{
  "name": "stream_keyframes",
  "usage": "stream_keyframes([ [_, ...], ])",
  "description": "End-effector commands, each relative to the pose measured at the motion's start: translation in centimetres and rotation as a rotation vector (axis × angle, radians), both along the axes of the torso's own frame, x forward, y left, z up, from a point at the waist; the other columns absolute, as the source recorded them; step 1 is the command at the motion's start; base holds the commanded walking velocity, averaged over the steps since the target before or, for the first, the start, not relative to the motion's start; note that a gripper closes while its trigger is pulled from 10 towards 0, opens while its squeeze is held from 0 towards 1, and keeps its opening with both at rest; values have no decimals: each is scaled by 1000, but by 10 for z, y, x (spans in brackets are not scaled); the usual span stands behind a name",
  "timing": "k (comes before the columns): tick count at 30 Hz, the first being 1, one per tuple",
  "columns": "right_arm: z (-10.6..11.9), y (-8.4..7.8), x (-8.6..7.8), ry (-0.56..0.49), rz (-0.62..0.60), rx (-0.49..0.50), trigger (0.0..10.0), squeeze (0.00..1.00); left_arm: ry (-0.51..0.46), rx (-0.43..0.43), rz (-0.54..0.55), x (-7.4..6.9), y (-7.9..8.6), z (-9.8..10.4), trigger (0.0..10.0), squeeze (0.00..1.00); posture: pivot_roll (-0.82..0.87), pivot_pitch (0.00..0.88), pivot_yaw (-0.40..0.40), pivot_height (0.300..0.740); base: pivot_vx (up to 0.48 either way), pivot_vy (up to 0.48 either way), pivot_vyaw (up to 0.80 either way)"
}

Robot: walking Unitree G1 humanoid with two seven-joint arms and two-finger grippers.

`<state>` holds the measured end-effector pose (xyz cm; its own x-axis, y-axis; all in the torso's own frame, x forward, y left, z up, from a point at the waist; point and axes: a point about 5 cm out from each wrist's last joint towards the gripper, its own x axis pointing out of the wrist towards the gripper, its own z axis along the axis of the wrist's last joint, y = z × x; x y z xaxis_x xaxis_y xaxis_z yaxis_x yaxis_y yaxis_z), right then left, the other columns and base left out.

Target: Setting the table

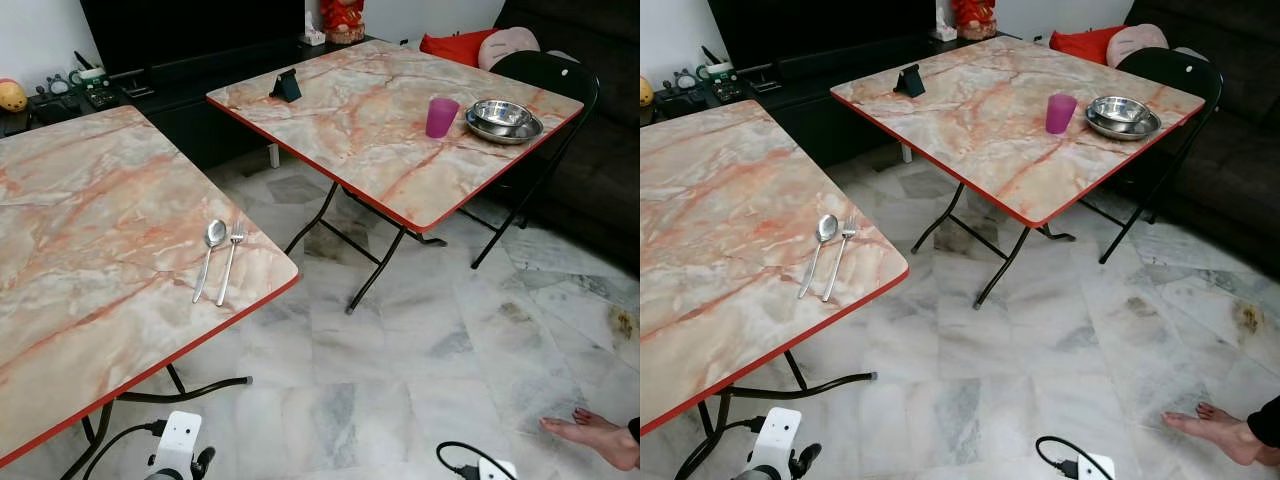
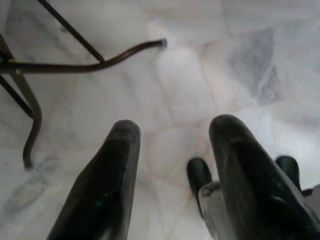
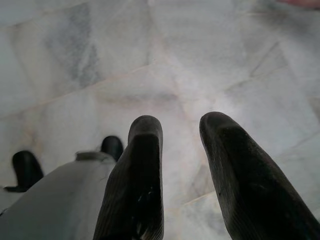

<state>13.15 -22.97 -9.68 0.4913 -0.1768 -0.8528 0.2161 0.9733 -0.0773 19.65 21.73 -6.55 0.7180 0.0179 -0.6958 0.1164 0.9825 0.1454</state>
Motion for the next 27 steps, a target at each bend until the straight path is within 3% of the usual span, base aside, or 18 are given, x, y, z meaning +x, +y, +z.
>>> stream_keyframes([
  [1, 1, -6, -3, -3, -31, 3, 10000, 0, -21, -7, 2, -1, 4, 2, 10000, 0, 63, 0, -51, 740, 0, 0, 0],
  [5, 1, -12, -6, 0, -36, -3, 10000, 0, -68, -10, -26, -1, 9, 6, 10000, 0, 63, 0, -51, 740, 0, 0, 0],
  [12, -2, -7, -13, 16, -39, 0, 10000, 0, -169, 7, -94, -16, 33, 19, 10000, 0, 78, 0, -59, 740, 0, 0, 0],
  [16, -3, -5, -13, 15, -37, 1, 10000, 0, -205, 9, -102, -22, 38, 26, 10000, 0, 82, 0, -63, 740, 0, 0, 0],
  [24, -2, 4, -5, 4, -22, 3, 10000, 0, -367, -8, -170, -35, 36, 65, 10000, 0, 87, 0, -67, 740, 0, 0, 0],
  [27, -3, 8, -2, 8, -12, 3, 10000, 0, -466, -19, -218, -50, 33, 101, 10000, 0, 110, 0, -82, 740, 0, 0, 0],
])
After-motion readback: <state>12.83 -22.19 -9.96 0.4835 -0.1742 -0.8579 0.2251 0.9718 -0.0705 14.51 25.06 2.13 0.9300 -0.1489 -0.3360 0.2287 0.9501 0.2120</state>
